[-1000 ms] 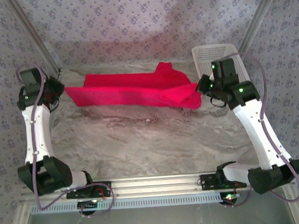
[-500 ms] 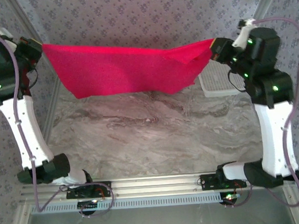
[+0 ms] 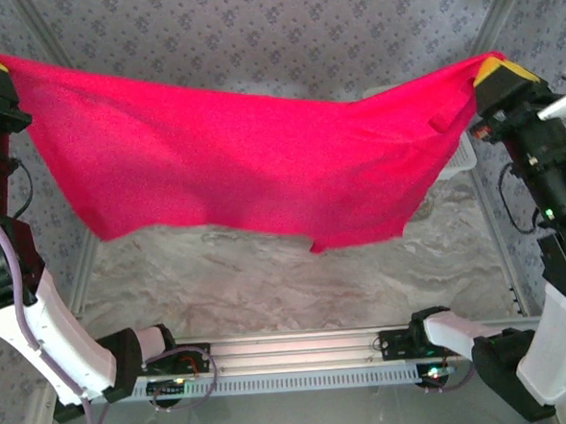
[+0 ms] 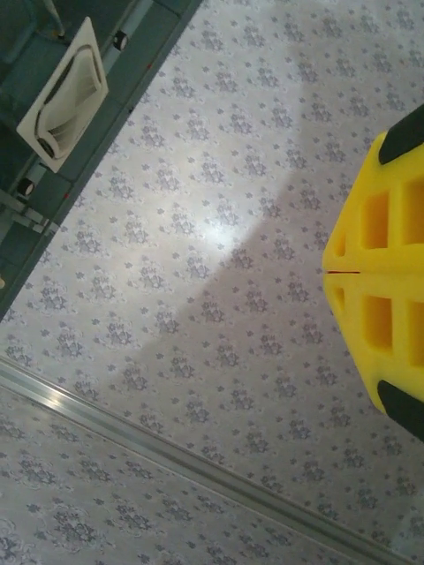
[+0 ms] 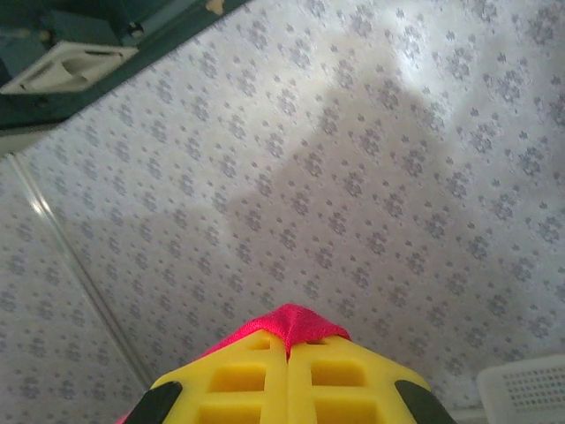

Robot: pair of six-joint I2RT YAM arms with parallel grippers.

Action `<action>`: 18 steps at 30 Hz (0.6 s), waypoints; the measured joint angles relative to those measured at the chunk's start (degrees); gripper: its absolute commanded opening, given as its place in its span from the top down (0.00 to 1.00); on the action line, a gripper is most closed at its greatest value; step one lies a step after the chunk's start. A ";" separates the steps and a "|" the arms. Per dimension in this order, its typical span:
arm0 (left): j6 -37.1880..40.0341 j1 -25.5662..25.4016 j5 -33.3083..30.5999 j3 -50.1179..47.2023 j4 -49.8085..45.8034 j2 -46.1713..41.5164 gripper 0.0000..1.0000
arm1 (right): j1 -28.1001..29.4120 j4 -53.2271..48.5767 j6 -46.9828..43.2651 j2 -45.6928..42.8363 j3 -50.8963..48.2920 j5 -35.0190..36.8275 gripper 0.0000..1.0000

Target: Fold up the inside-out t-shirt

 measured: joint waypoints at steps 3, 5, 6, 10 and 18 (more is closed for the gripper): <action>0.74 0.00 0.55 -2.60 0.50 3.30 1.00 | -0.13 0.11 -1.01 5.16 -0.17 1.22 1.00; 1.20 -0.04 1.53 -7.10 1.51 6.80 1.00 | -0.66 0.55 -1.66 9.90 -0.46 1.90 1.00; 1.51 -0.28 1.81 -9.25 2.19 8.72 1.00 | -0.96 0.74 -1.88 12.07 -0.52 1.97 1.00; 3.04 -2.45 2.40 -18.49 5.90 19.82 1.00 | -2.10 2.14 -1.88 24.13 -0.92 1.60 1.00; 5.57 -6.82 1.38 -28.35 8.50 42.18 0.95 | -1.53 4.46 2.93 49.53 -6.64 -0.15 1.00</action>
